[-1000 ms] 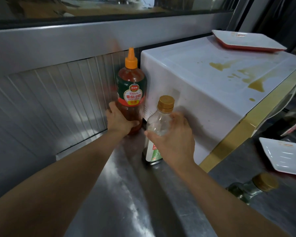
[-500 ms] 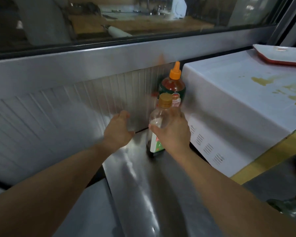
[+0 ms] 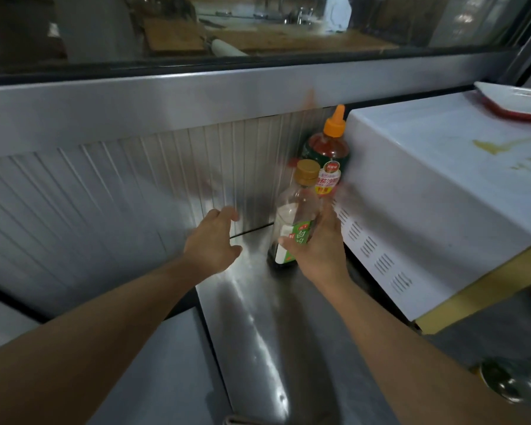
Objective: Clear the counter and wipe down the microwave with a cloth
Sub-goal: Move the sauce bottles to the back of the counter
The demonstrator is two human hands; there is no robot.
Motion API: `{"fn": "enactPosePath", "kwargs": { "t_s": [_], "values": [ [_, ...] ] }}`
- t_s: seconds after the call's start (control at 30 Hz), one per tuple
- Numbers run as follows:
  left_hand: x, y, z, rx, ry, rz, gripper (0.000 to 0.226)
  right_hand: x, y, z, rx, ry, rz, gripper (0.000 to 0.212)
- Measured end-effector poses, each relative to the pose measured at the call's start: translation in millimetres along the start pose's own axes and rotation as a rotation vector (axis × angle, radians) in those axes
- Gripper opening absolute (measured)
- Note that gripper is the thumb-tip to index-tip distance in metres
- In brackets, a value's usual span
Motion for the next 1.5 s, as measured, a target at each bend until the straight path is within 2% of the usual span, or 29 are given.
{"fn": "enactPosePath", "kwargs": {
  "t_s": [0.1,0.2,0.37,0.63,0.83,1.13,1.3,1.4,1.5],
  "values": [
    [-0.3,-2.6,-2.9,0.037,0.013,-0.012,0.056,-5.6,-31.7,-15.7,-0.134,0.091,-0.120,0.082],
    [2.5,0.0,-7.6,0.048,0.015,-0.008,0.057,-7.4,-50.1,-40.1,-0.166,0.179,-0.150,0.069],
    [7.2,8.2,-16.6,0.089,0.008,-0.010,0.054,-1.7,-60.3,-52.4,-0.072,0.021,-0.168,0.062],
    [13.1,19.5,-23.4,0.109,0.004,0.022,0.053,21.5,-51.1,-66.1,-0.032,-0.057,-0.131,0.054],
    [19.7,21.1,-24.1,0.109,0.001,0.012,0.052,32.1,-44.0,-72.7,-0.089,-0.158,-0.179,0.055],
    [23.2,17.6,-22.2,0.134,0.005,0.003,0.051,42.2,-40.7,-78.4,-0.109,-0.165,-0.207,0.060],
    [20.3,9.0,-20.5,0.155,0.020,-0.013,0.052,35.0,-40.0,-72.3,-0.108,-0.054,-0.199,0.056],
    [14.3,-1.3,-16.5,0.174,0.034,-0.024,0.054,23.5,-32.9,-66.2,-0.211,0.118,-0.150,0.056],
    [3.4,-16.3,-11.5,0.205,0.059,-0.046,0.053,1.5,-21.6,-60.7,-0.377,0.367,-0.067,0.071]
  ]
}}
Point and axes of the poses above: each hand's wrist, its own x-axis towards the middle knuckle, its own z-axis out of the back of the hand, y = z × x, the point moved 9 cm from there along x, towards the middle knuckle, and after that the axes turned 5 degrees about y, right-handed, at the moved point
